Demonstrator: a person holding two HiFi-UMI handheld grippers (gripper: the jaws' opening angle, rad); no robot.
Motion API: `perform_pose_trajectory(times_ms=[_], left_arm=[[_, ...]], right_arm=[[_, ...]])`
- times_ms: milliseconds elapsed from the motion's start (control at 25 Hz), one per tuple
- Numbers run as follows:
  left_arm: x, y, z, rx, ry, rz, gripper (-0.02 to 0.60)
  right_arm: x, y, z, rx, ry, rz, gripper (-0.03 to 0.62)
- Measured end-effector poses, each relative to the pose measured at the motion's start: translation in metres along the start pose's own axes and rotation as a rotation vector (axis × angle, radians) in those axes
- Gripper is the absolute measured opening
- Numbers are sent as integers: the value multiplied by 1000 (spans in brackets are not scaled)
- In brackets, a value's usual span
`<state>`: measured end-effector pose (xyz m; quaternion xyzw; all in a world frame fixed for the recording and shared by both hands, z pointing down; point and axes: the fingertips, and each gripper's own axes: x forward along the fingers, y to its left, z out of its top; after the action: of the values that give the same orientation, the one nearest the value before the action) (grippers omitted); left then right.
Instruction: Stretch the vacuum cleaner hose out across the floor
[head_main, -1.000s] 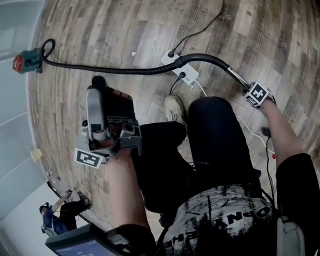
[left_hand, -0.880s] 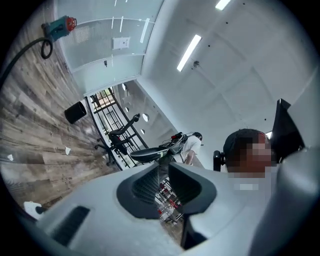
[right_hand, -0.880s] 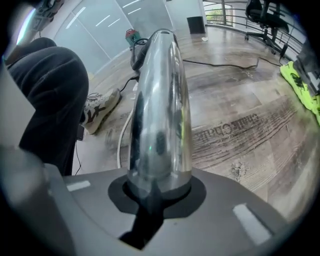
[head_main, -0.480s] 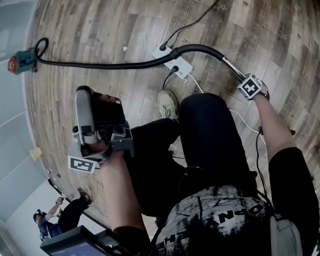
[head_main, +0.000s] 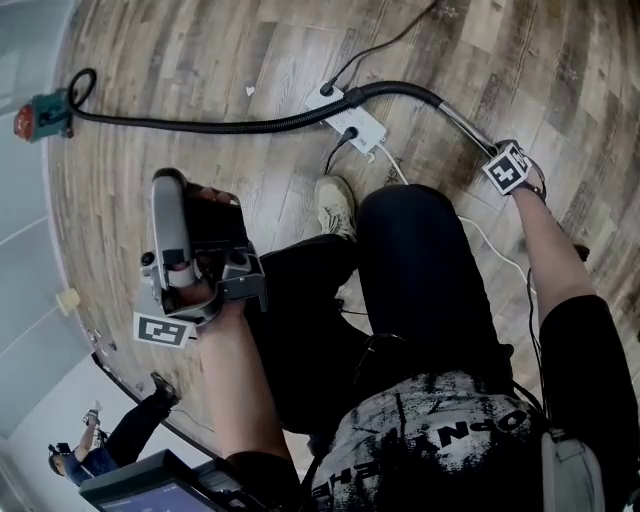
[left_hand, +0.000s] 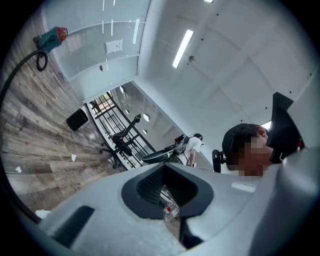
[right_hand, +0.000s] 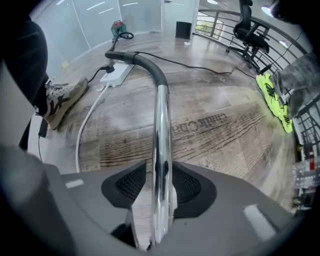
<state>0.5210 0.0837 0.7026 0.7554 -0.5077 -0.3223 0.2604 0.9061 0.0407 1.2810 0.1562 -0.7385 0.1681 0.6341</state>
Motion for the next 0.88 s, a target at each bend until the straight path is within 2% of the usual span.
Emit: perform_pose_trajectory(times_ms=[160,280,400,600,720,880], left_arm=[[4,8,3,-11,-1,7,0],[6,14,6,-18,3,1,0],[8,20,8,-18,0,-7,0],[15,39,20,-64,-2,-38,0],[29,47,38,-110,27,-39,0],[51,34,65,-157,106,-19,-1]], right_arm=[[-11,-7,2,31,-35,-14,124],[-14,-8,13,53,-89,-14,17],[-14,-4,21,86,-127,8,6],[-39,8,46,147,-155,45,6],[-93,19,91,151,-210,64,6],[-209,32,156,191,-327,108,6]])
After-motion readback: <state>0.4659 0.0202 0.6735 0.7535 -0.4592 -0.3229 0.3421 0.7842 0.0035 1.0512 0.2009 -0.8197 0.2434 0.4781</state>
